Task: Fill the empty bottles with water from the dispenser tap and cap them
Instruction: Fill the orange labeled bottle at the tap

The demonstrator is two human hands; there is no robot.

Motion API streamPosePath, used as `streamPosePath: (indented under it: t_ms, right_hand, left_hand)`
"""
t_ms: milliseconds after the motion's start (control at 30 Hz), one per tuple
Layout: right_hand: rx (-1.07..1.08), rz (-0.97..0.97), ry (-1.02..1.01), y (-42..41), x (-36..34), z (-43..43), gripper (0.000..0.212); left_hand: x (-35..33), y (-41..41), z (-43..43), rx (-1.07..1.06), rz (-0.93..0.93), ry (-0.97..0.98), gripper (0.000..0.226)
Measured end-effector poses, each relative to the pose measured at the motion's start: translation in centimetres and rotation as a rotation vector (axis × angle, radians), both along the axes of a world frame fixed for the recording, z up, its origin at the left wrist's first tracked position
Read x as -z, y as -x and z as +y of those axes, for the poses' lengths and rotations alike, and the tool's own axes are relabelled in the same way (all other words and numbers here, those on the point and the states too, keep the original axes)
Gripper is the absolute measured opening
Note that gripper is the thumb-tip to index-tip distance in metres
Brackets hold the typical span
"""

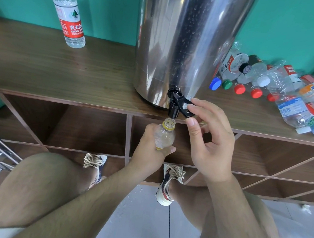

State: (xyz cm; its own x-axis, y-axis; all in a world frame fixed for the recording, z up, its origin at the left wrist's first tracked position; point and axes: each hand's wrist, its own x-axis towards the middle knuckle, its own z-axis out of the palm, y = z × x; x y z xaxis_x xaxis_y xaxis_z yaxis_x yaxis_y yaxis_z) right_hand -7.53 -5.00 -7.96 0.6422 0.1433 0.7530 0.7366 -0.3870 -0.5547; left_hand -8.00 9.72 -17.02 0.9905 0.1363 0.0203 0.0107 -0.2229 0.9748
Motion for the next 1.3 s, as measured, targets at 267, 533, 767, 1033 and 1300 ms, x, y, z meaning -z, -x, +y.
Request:
streamPosePath:
  t_ms: [267, 533, 767, 1033, 1300]
  right_hand:
    - [-0.04, 0.013, 0.018, 0.0, -0.1, 0.0, 0.023]
    - [-0.049, -0.013, 0.044, -0.3, 0.0, 0.1, 0.028]
    - [-0.036, -0.028, 0.057, -0.4, 0.1, 0.2, 0.028]
    - [-0.019, -0.046, 0.087, -0.7, -0.2, 0.4, 0.028]
    - [0.022, -0.055, 0.127, -0.5, -0.8, 0.4, 0.032]
  left_hand:
    - [0.0, 0.1, 0.0, 0.002, -0.009, 0.006, 0.066]
    - [-0.1, 0.1, 0.0, 0.013, -0.008, 0.011, 0.065]
    - [-0.1, 0.1, 0.1, 0.015, -0.01, 0.006, 0.063]
    - [0.0, -0.1, 0.0, 0.011, -0.013, 0.011, 0.064]
    - [0.1, -0.1, 0.0, 0.024, -0.014, 0.017, 0.063]
